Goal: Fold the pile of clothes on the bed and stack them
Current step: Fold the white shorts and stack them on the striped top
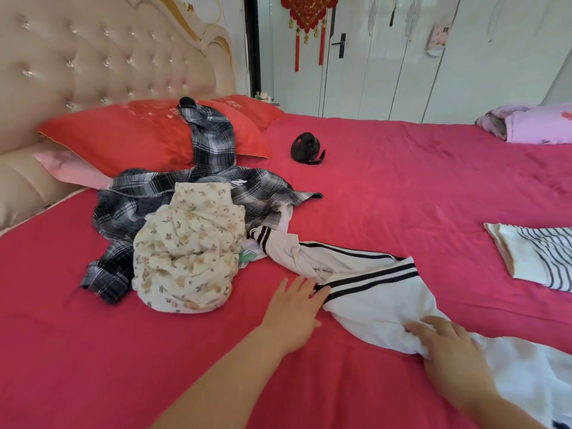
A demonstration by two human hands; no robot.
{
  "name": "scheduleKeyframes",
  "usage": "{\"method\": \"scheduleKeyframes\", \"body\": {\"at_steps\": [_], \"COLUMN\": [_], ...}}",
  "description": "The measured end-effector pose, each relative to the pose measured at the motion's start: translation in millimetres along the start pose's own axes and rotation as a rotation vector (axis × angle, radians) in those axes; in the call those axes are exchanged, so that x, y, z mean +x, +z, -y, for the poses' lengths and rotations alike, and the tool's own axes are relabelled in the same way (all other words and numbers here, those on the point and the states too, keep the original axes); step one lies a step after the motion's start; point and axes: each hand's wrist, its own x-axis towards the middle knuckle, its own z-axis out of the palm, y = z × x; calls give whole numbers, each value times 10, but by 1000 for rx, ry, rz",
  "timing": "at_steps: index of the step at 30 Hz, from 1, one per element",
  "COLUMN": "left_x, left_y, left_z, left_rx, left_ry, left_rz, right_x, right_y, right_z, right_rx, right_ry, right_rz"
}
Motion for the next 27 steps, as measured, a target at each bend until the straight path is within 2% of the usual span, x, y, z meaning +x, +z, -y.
{"method": "scheduleKeyframes", "body": {"at_steps": [3, 5, 7, 9, 11, 14, 19, 21, 23, 24, 25, 27], "left_x": [96, 164, 213, 228, 227, 238, 263, 247, 211, 176, 127, -34], "left_y": [103, 58, -88, -236, -394, -697, -1252, -1457, -1628, -1694, -1734, -1715], "left_z": [-354, -467, -538, -620, -716, -884, -1086, -1143, -1148, -1123, -1079, -961], "left_rx": [-190, -350, -505, -650, -785, -1118, -1462, -1483, -1452, -1425, -1394, -1309], "left_ry": [-78, -224, -272, -198, -140, -137, -39, 48, 105, 120, 135, 172], "left_rz": [128, 115, 61, 37, -42, -167, -181, -193, -214, -217, -204, -97], "right_x": [-3, -22, -68, -136, -190, -262, -315, -376, -489, -581, -673, -851], "right_y": [-17, -100, -171, -210, -253, -317, -509, -657, -881, -1017, -1139, -1212], "right_z": [-16, -55, -143, -252, -368, -496, -647, -686, -666, -631, -584, -474], "right_rx": [66, 129, 140, 124, 179, 245, 238, 276, 504, 591, 601, 456], "right_ry": [-41, -73, -104, -127, -128, -92, 64, 113, 101, 36, -84, -349], "right_rz": [-45, -95, -194, -285, -275, -145, -18, -119, -272, -281, -181, 211]}}
